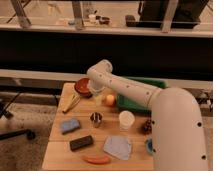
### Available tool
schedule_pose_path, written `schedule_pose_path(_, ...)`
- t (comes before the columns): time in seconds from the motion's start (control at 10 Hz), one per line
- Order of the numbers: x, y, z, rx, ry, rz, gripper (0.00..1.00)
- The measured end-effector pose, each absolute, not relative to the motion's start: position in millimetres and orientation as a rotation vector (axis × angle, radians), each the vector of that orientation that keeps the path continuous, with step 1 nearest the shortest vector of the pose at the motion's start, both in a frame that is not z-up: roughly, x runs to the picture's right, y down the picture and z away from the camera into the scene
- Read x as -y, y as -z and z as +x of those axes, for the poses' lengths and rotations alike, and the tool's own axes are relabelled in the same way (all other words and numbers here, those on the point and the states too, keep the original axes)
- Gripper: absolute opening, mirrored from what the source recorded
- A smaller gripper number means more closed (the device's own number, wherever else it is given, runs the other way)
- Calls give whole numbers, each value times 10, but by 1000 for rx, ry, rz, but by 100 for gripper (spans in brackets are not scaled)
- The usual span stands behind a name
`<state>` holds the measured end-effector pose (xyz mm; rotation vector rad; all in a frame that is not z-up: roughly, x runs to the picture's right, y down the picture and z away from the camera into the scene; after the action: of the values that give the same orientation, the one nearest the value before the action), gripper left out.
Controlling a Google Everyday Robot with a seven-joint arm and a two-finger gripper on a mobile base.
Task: Stack bowls into tray
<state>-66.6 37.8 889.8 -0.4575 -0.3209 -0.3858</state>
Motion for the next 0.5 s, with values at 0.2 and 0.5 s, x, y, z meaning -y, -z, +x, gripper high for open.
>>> schedule_pose_path(0.2,-409,-8911,-637,318,386,-463,80)
schedule_pose_path(0.5,-429,-8955,-739,322,392,-462,80)
